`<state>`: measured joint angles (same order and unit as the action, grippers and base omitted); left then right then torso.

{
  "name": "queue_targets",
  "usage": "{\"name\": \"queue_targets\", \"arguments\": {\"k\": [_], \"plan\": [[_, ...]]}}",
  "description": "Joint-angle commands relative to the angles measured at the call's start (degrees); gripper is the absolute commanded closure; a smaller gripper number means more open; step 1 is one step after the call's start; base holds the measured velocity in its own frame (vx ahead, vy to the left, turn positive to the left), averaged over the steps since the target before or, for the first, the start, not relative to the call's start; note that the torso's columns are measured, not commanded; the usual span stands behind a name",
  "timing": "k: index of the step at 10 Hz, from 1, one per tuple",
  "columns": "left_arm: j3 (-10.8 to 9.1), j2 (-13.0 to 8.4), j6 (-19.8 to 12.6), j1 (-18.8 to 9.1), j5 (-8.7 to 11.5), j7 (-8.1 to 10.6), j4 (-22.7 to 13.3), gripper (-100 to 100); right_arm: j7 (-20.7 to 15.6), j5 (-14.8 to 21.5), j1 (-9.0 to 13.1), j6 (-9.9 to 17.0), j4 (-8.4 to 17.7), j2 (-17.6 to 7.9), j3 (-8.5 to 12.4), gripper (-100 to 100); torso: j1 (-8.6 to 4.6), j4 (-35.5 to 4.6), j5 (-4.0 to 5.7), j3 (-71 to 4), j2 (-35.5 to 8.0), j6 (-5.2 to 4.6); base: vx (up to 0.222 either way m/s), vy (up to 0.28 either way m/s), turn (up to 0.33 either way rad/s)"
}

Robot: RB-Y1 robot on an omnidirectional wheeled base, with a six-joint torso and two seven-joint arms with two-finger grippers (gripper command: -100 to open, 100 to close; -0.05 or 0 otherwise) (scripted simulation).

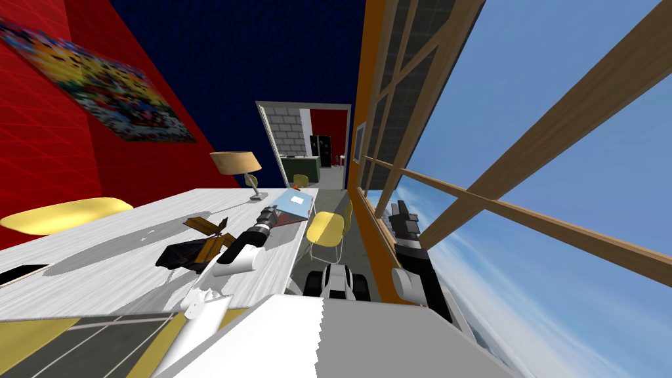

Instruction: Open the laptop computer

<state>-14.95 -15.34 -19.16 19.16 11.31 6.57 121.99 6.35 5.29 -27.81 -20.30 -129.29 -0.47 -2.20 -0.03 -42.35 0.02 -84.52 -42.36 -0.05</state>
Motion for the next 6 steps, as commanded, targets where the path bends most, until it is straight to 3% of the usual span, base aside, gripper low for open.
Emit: {"name": "queue_targets", "arguments": {"k": [1,3,4,6], "plan": [[0.08,0.50,0.16,-0.20,0.93,1.06,-0.57,100,0.00,0.00,0.00,0.00,0.00,0.00,0.00,0,-0.01,0.02,-0.02,0.02,-0.02,0.05,-0.019,0.010,-0.062],[0.08,0.50,0.16,-0.20,0.93,1.06,-0.57,100,0.00,0.00,0.00,0.00,0.00,0.00,0.00,0,-0.02,-0.01,0.03,0.00,0.00,0.08,-0.002,0.001,-0.006],[-0.49,0.14,-1.94,0.97,1.50,1.57,2.20,-100,0.00,0.00,-0.01,0.00,0.00,0.00,0.00,0,-0.04,0.00,0.05,-0.03,0.04,0.08,0.027,-0.005,0.033],[-0.81,-0.06,-2.95,1.53,1.80,1.83,3.89,-100,0.00,0.00,-0.01,0.00,0.00,0.00,0.00,0,0.02,0.07,-0.01,-0.08,0.12,0.05,0.027,-0.002,0.011]]}}
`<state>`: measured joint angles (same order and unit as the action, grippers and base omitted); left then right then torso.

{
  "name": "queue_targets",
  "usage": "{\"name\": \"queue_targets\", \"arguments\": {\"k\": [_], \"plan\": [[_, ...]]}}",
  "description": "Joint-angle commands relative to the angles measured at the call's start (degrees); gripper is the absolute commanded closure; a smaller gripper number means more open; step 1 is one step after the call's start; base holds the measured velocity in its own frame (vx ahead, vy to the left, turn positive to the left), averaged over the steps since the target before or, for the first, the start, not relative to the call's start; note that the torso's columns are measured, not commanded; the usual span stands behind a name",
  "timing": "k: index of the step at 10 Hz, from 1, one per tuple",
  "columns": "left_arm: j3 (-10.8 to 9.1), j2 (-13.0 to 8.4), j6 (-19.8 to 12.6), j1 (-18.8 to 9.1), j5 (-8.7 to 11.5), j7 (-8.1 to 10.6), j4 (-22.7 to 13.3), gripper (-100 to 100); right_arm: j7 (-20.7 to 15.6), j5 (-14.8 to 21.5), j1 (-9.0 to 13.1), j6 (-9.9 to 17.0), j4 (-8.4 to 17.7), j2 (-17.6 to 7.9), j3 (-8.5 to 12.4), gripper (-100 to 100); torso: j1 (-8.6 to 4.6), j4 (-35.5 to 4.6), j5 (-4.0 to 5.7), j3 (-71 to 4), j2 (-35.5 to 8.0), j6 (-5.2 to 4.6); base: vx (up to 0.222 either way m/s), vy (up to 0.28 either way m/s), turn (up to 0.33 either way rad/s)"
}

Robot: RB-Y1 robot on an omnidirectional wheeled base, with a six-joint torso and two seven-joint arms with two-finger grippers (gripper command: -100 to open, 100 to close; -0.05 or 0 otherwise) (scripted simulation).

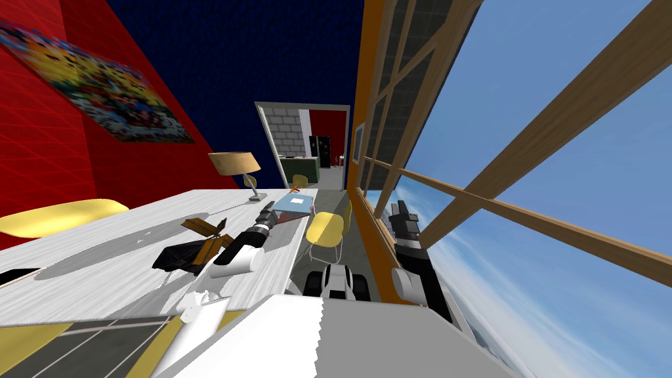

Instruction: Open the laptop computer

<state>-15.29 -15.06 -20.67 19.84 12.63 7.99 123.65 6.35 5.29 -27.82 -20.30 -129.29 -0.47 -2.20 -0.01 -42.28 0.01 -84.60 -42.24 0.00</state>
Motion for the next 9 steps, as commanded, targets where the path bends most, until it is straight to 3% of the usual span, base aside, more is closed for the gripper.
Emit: {"name": "queue_targets", "arguments": {"k": [1,7,8,9], "plan": [[-0.78,-0.55,-2.46,1.41,0.78,0.68,3.75,-100,0.00,0.00,0.00,0.00,0.00,0.00,0.00,0,0.02,-0.01,-0.01,0.02,-0.04,0.00,0.028,-0.003,0.019],[-2.68,-1.76,-8.51,4.77,2.60,2.28,12.85,-100,0.00,0.00,0.00,0.00,0.00,0.00,0.00,0,0.02,-0.02,-0.01,0.06,-0.09,0.00,0.032,-0.003,0.019],[-2.46,-1.63,-7.55,4.68,2.47,2.07,11.92,-100,0.00,0.00,0.00,0.00,0.00,0.00,0.00,0,0.02,0.00,-0.01,0.01,0.00,0.00,0.022,-0.002,0.004],[-2.49,-1.64,-7.79,4.72,2.49,2.12,12.11,0,0.00,0.00,0.00,0.00,0.00,0.00,0.00,0,0.02,0.00,-0.02,0.03,-0.05,-0.01,0.000,0.000,0.000]]}}
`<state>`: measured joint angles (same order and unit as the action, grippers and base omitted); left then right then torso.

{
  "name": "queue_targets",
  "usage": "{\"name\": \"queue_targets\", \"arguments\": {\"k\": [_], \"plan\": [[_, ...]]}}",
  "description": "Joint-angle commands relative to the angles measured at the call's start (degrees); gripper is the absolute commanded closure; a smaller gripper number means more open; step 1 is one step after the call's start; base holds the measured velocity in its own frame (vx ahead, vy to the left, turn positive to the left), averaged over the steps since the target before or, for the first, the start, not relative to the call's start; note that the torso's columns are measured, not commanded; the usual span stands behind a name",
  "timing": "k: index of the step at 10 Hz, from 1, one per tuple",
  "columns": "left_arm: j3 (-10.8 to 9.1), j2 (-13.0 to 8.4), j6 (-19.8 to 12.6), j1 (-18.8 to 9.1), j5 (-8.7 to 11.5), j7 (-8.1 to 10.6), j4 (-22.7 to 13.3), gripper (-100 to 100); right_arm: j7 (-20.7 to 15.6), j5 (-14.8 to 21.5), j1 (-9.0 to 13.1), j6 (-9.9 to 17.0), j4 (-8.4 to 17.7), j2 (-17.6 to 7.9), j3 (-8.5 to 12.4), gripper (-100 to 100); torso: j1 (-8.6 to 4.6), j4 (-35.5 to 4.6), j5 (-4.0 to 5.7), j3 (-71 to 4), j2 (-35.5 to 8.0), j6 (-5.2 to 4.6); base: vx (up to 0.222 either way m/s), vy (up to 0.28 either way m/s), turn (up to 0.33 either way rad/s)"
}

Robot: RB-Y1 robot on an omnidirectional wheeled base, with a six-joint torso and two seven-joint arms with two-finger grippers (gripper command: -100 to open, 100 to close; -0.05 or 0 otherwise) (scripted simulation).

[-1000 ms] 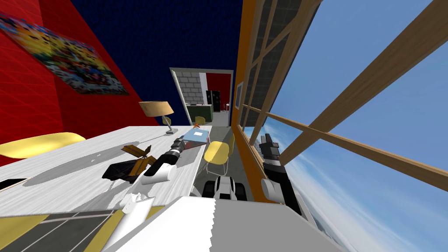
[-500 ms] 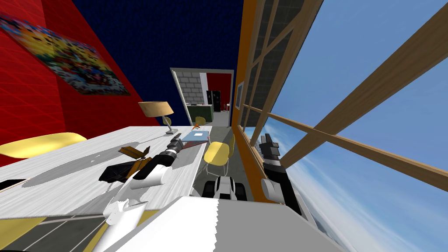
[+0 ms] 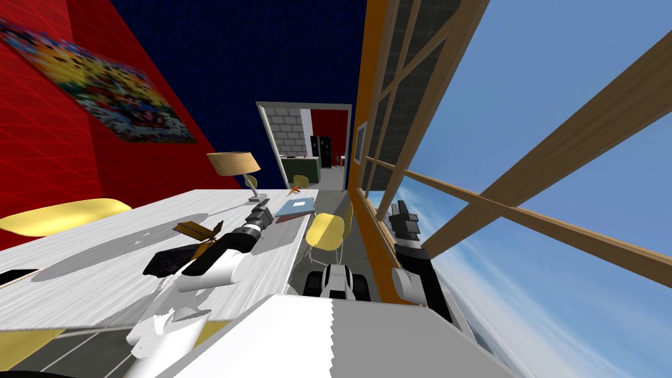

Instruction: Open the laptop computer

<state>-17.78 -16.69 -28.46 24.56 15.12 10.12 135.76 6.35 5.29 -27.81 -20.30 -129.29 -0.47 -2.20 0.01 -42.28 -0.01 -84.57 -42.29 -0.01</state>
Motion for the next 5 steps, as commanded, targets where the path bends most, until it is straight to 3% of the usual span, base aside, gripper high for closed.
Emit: {"name": "queue_targets", "arguments": {"k": [1,5], "plan": [[0.00,0.00,0.02,-0.01,0.00,-0.01,-0.02,0,0.00,0.00,0.00,0.00,0.00,0.00,0.00,0,0.00,-0.02,0.00,0.04,-0.05,0.01,0.000,0.000,0.000],[0.00,0.00,0.02,-0.01,0.00,0.00,-0.02,0,0.00,0.00,0.00,0.00,0.00,0.00,0.00,0,-0.01,-0.01,0.01,0.00,0.01,0.01,0.000,0.000,0.000]]}}
